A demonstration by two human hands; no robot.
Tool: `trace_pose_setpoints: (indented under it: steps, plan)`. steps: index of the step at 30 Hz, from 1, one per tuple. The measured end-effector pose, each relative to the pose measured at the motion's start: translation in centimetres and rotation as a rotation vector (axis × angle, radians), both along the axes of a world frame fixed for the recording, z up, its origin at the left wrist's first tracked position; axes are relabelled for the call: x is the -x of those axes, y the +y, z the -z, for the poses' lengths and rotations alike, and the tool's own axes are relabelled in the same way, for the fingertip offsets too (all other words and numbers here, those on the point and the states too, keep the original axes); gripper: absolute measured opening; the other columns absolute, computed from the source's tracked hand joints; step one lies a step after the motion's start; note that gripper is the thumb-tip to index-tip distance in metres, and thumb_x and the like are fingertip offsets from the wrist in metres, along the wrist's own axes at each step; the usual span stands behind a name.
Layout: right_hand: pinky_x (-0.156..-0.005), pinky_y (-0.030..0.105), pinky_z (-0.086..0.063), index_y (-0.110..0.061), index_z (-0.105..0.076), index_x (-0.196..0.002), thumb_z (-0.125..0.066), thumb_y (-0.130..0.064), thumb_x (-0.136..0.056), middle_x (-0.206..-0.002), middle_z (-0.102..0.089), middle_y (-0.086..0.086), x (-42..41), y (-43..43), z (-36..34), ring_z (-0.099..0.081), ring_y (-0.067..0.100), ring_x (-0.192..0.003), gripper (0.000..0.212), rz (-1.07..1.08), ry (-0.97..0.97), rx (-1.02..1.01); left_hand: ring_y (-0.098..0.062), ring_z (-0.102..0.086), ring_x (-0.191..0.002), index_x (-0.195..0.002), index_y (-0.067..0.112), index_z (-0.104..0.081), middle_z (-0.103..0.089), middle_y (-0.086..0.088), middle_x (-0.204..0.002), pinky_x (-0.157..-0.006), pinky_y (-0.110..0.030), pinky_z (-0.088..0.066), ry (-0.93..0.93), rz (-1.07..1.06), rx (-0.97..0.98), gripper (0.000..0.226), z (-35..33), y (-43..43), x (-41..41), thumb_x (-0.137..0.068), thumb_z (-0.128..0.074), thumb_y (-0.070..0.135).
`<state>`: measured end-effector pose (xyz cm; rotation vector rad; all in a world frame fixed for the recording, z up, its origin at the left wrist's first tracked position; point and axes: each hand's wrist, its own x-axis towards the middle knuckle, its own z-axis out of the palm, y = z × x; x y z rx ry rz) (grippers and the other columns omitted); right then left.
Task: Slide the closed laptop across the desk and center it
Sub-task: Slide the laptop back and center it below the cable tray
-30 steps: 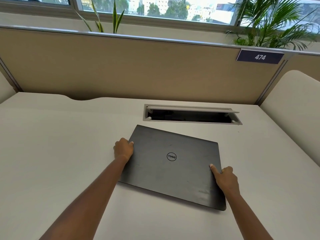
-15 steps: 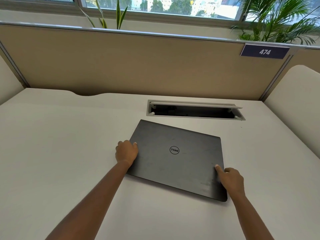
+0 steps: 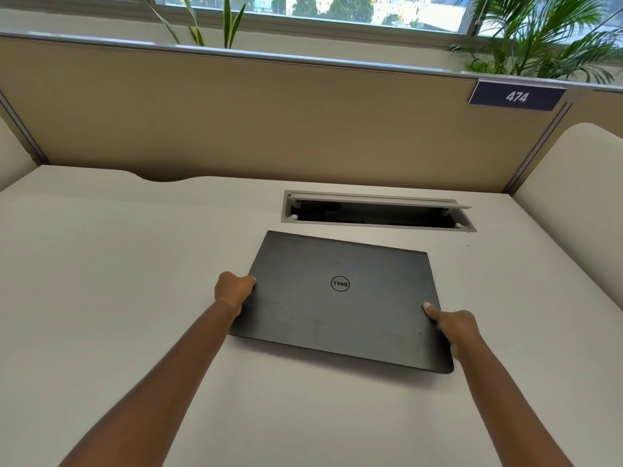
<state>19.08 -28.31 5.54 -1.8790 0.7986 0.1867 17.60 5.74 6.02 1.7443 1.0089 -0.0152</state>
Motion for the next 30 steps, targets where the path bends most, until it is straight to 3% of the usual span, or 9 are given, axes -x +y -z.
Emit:
trace_pose_setpoints:
  steps: [5,10,14,16,18,22,24,26,30]
  plan:
    - [-0.077,0.035,-0.033,0.011,-0.051,-0.116,-0.066,-0.026,-0.085,-0.105,-0.050,0.019,-1.2,0.0,-0.9,-0.043,0.029,-0.092,0.050,0.008,0.002,0.027,-0.040,-0.052,-0.117,-0.121,-0.012,-0.050,-0.056,-0.026,-0.125,-0.100,-0.041,-0.043,-0.057,-0.024,0.123,0.045,-0.3,-0.8,-0.1,-0.088,-0.063,0.017]
    - [-0.075,0.034,-0.035,0.012,-0.053,-0.113,-0.065,-0.027,-0.086,-0.123,-0.056,0.027,-1.7,0.5,-1.1,-0.045,0.029,-0.089,0.049,0.019,-0.027,0.043,-0.040,-0.058,-0.110,-0.107,-0.014,-0.058,-0.063,-0.026,-0.114,-0.094,-0.040,-0.047,-0.083,-0.096,0.084,0.038,0.6,-1.5,1.1,-0.089,-0.061,0.019]
    - [-0.075,0.034,-0.035,0.012,-0.055,-0.109,-0.064,-0.027,-0.087,-0.118,-0.058,0.028,-2.4,1.0,-1.6,-0.044,0.030,-0.087,0.046,0.001,-0.073,0.084,-0.033,-0.055,-0.082,-0.056,0.003,-0.047,-0.053,-0.012,-0.066,-0.073,-0.033,-0.040,-0.100,-0.125,0.069,0.039,0.8,-1.6,1.4,-0.089,-0.060,0.019]
    - [-0.074,0.034,-0.034,0.012,-0.055,-0.108,-0.064,-0.027,-0.087,-0.111,-0.058,0.027,-2.6,1.0,-1.4,-0.044,0.030,-0.087,0.045,-0.007,-0.076,0.084,-0.028,-0.047,-0.064,-0.047,0.007,-0.038,-0.046,-0.010,-0.058,-0.068,-0.030,-0.035,-0.096,-0.118,0.033,0.049,0.8,-1.6,1.3,-0.089,-0.060,0.018]
    - [-0.074,0.035,-0.035,0.012,-0.056,-0.106,-0.063,-0.027,-0.087,-0.099,-0.054,0.022,-2.4,1.0,-0.9,-0.044,0.030,-0.087,0.043,-0.011,-0.064,0.076,-0.027,-0.046,-0.059,-0.048,0.006,-0.042,-0.052,-0.012,-0.061,-0.068,-0.032,-0.037,-0.103,-0.097,0.010,0.047,0.7,-1.5,1.4,-0.090,-0.060,0.018]
    - [-0.071,0.035,-0.034,0.002,-0.050,-0.066,-0.063,-0.027,-0.087,-0.085,-0.051,0.016,-1.7,1.0,0.2,-0.045,0.031,-0.083,0.038,-0.006,-0.036,0.064,-0.040,-0.062,-0.096,-0.081,-0.002,-0.068,-0.069,-0.024,-0.101,-0.090,-0.040,-0.049,-0.111,-0.052,-0.039,0.025,0.5,-1.5,1.8,-0.090,-0.060,0.020]
    - [-0.069,0.034,-0.033,-0.004,-0.043,-0.054,-0.062,-0.027,-0.087,-0.069,-0.049,0.012,-1.6,1.0,0.4,-0.045,0.030,-0.080,0.044,-0.020,-0.037,0.076,-0.044,-0.062,-0.100,-0.071,-0.002,-0.064,-0.069,-0.029,-0.104,-0.092,-0.043,-0.049,-0.099,-0.033,-0.077,0.029,0.6,-1.4,1.7,-0.090,-0.059,0.020]
    - [-0.064,0.031,-0.032,-0.005,-0.041,-0.050,-0.062,-0.027,-0.088,-0.060,-0.043,0.008,-1.4,0.9,0.5,-0.044,0.030,-0.076,0.048,-0.044,-0.037,0.108,-0.045,-0.061,-0.101,-0.070,-0.004,-0.063,-0.069,-0.031,-0.104,-0.093,-0.044,-0.048,-0.084,-0.013,-0.120,0.031,0.7,-1.4,1.6,-0.090,-0.059,0.019]
    - [-0.065,0.029,-0.031,-0.002,-0.047,-0.062,-0.060,-0.027,-0.089,-0.062,-0.047,0.012,-1.1,0.7,0.6,-0.044,0.028,-0.071,0.039,-0.144,-0.047,0.177,-0.044,-0.061,-0.103,-0.094,-0.010,-0.068,-0.069,-0.029,-0.107,-0.096,-0.045,-0.049,-0.067,0.030,-0.196,0.032,0.7,-1.3,1.7,-0.091,-0.058,0.020]
